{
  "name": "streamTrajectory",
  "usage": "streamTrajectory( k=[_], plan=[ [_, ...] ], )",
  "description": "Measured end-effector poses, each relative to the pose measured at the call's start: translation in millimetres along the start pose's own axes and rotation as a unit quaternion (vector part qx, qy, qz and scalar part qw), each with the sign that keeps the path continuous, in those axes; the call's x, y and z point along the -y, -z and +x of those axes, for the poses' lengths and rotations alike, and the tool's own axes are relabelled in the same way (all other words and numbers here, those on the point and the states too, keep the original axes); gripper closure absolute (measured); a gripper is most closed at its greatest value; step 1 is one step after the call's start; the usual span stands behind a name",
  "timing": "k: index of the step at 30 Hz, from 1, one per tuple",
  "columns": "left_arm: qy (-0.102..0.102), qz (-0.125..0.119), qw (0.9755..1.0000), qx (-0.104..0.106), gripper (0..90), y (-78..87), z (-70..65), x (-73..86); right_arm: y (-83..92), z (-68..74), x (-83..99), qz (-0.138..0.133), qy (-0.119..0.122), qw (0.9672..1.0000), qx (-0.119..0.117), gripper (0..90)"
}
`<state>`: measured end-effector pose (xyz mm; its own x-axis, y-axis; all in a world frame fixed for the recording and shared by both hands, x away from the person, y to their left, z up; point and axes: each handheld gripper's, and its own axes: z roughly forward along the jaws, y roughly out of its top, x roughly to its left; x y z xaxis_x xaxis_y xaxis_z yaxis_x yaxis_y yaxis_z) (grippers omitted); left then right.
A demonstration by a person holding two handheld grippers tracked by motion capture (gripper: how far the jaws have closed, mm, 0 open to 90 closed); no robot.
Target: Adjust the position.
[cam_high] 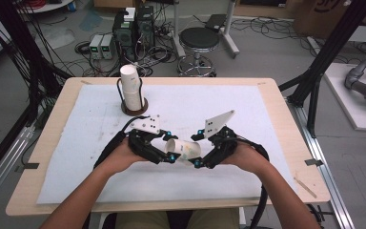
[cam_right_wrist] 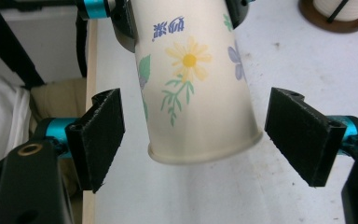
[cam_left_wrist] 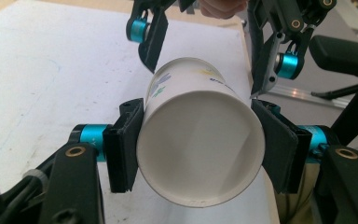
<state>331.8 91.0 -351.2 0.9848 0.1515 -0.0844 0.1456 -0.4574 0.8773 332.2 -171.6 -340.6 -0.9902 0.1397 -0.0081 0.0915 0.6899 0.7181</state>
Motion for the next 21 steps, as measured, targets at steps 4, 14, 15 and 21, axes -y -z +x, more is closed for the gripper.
streamTrajectory(
  k=[4, 14, 15, 21],
  plan=[
    [0.009, -0.021, 0.9997, -0.002, 37.5, 3.2, -0.3, 5.1, 7.9, -0.9, 7.2, -0.034, -0.007, 0.9992, 0.017, 20.2],
    [0.008, -0.065, 0.9978, -0.012, 37.5, 11.0, -4.2, 16.8, 19.6, 1.7, 17.5, -0.097, -0.012, 0.9942, 0.045, 20.2],
    [0.009, -0.068, 0.9976, -0.011, 37.5, 11.6, -4.3, 17.9, 19.8, 2.3, 19.9, -0.104, -0.015, 0.9935, 0.045, 20.2],
    [0.006, -0.087, 0.9961, -0.013, 37.5, 15.2, -5.7, 21.7, 14.8, 6.5, 34.3, -0.134, -0.034, 0.9895, 0.042, 20.2]
  ],
)
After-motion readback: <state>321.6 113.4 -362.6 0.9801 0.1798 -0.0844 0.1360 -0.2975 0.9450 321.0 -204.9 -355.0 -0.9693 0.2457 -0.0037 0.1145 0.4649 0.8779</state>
